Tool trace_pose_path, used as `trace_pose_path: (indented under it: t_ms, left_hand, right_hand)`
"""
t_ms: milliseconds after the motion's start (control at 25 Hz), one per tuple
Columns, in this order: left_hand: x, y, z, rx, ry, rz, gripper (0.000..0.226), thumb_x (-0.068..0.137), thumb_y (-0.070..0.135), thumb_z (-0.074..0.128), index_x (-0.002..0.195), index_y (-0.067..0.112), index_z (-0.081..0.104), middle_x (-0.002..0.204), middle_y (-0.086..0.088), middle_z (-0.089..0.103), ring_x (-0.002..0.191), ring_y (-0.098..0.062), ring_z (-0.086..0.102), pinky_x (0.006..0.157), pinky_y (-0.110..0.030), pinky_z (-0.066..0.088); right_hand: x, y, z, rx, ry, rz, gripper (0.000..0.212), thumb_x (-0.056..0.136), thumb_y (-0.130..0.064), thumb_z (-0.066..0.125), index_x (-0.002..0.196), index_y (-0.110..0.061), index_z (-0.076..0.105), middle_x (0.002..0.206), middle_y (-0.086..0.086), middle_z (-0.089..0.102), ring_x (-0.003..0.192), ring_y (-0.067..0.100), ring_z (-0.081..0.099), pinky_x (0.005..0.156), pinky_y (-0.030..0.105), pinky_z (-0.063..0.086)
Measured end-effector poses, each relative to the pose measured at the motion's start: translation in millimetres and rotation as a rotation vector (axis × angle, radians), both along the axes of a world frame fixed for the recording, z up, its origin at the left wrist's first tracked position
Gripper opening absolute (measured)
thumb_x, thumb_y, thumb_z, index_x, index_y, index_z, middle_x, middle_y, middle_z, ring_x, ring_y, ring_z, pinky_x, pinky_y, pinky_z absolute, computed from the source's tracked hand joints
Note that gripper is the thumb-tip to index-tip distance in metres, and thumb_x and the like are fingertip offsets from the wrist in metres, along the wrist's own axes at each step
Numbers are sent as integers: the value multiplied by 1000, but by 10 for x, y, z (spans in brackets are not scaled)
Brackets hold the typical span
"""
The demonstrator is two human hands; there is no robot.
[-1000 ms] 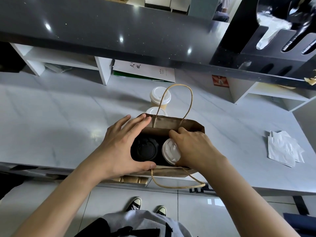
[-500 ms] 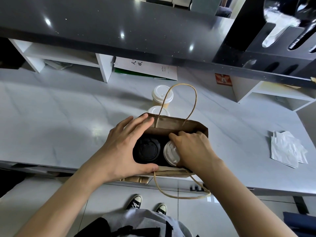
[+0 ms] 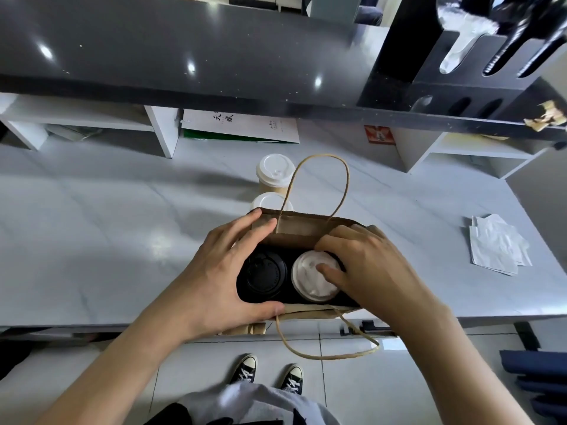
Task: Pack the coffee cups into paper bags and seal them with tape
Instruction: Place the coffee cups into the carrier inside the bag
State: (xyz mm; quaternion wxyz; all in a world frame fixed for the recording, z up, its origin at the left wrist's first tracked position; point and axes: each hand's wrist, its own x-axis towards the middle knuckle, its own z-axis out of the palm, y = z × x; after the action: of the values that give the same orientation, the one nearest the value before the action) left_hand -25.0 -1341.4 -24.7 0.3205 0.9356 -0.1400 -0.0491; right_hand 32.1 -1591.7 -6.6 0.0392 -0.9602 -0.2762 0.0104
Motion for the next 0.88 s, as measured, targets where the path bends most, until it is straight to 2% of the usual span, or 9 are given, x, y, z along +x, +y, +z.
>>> trace_pose_path:
  t_ms: [120, 240, 320, 480, 560, 680, 760, 880]
  left_hand:
    - [35, -14, -21, 3, -23, -37, 112, 59, 79, 68, 155, 55, 14, 160, 35, 0, 148, 1, 8, 119, -24, 16]
    - [78, -45, -28, 6, -32, -75, 112, 58, 82, 63, 154, 56, 12, 160, 35, -1, 149, 1, 6, 120, -26, 16]
    - [95, -86, -15, 5, -24, -105, 112, 58, 83, 62, 154, 56, 12, 160, 35, -1, 149, 0, 6, 120, -26, 15]
    - [137, -210, -8, 33, -28, -167, 113, 57, 86, 58, 155, 53, 14, 162, 31, -3, 149, -3, 5, 120, -26, 9]
    - [164, -276, -8, 34, -36, -197, 114, 57, 87, 58, 156, 52, 13, 162, 30, -3, 149, -3, 4, 119, -25, 8]
    - [214, -357, -15, 12, -44, -230, 113, 57, 87, 58, 155, 53, 14, 162, 30, -2, 149, -3, 3, 120, -26, 8]
    - [246, -431, -27, -15, -50, -237, 112, 57, 86, 60, 155, 51, 18, 162, 29, 1, 150, -2, 5, 120, -27, 10]
    - [289, -539, -40, -36, -42, -246, 111, 57, 85, 63, 154, 51, 22, 163, 29, 4, 150, -1, 7, 120, -27, 11]
  right_hand:
    - [-116, -189, -55, 134, -206, -169, 9, 81, -27, 69, 87, -25, 75, 108, 0, 64, 100, 29, 58, 88, 39, 36]
    - [-246, -291, -93, 137, -196, -336, 13, 80, -27, 73, 93, -25, 76, 128, 8, 60, 114, 34, 55, 95, 45, 37]
    - [-334, -336, -124, 127, -118, -445, 19, 82, -26, 77, 101, -24, 75, 134, 9, 58, 115, 35, 58, 96, 48, 42]
    - [-486, -405, -101, 218, -57, -608, 27, 90, -24, 65, 116, -23, 70, 126, -5, 63, 102, 27, 63, 89, 40, 47]
    - [-570, -432, -60, 252, -53, -686, 28, 93, -23, 60, 120, -27, 68, 128, -13, 62, 98, 24, 64, 83, 36, 48]
    - [-650, -487, -47, 297, -33, -751, 29, 96, -26, 56, 123, -30, 65, 132, -18, 59, 93, 21, 67, 80, 39, 53]
    - [-699, -546, -41, 322, -16, -787, 26, 97, -29, 55, 122, -32, 63, 125, -16, 62, 88, 19, 67, 78, 41, 55]
    - [-755, -632, -23, 320, 1, -843, 25, 99, -34, 54, 123, -36, 61, 101, -11, 67, 87, 18, 65, 76, 41, 55]
